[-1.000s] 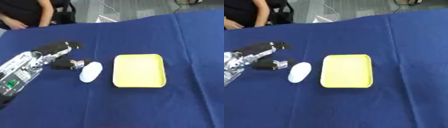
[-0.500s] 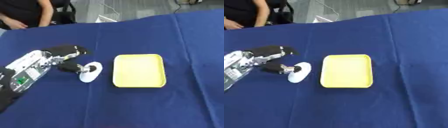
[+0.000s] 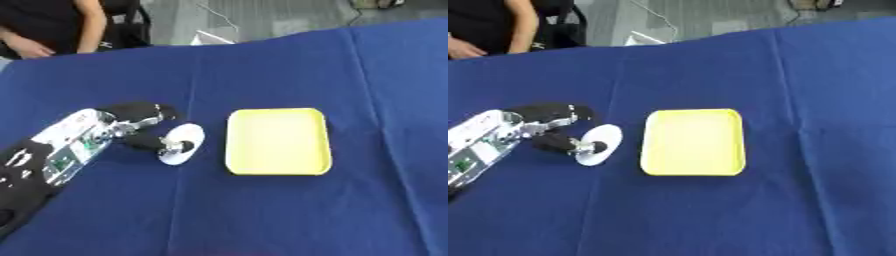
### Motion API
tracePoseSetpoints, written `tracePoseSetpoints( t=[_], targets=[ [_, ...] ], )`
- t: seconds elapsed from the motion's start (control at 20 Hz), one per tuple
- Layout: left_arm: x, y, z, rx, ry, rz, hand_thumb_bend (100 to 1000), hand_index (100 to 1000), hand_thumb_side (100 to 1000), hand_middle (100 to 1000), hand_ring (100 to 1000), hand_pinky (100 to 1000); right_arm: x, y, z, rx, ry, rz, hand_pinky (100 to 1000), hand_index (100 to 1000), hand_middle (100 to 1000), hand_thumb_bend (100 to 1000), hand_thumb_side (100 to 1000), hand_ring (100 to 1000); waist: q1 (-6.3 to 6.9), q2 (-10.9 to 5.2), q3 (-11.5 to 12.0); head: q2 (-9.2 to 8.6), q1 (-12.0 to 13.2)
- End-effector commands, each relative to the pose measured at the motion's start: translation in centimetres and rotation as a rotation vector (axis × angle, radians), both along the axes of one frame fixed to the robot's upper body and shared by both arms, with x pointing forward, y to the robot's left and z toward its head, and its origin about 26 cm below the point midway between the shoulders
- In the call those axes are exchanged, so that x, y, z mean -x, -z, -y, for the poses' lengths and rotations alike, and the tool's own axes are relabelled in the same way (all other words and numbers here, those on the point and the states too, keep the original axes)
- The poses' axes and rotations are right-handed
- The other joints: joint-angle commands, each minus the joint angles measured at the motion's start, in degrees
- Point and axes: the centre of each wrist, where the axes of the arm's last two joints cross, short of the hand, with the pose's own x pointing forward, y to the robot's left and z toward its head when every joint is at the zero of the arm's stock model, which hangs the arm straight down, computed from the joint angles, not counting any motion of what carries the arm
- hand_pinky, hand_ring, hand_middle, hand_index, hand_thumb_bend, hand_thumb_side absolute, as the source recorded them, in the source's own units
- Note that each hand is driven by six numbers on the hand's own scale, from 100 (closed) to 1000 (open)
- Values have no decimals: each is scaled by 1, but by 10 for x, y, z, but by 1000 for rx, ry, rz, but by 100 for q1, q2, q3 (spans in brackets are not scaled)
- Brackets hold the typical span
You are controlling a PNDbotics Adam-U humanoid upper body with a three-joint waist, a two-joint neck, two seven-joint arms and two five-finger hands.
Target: Pick up objects on the table and place them in the box.
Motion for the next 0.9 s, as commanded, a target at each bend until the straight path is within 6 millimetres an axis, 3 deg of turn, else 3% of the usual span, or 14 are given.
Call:
tracePoseSetpoints(
  t=[0.05,0.55,0.7,0.9],
  targets=[
    [-3,-8,-5,-9,-12,25,453,952,1000,894,975,965,1,-8,1,22,-4,19,679,953,860,393,768,714,-42,-65,10,-80,42],
    [-6,-3,-8,-14,-32,19,446,944,1000,885,969,962,1,-8,1,21,-3,19,678,953,860,393,768,714,-44,-67,14,-75,47],
    [-8,0,-7,-43,-16,11,699,939,1000,872,964,958,1,-8,1,21,-4,20,678,953,860,392,768,713,-45,-67,11,-72,51],
    [-11,7,-9,-80,-8,-2,726,938,1000,868,962,958,1,-8,1,20,-5,19,678,953,859,392,768,713,-49,-65,11,-76,48]
  ],
)
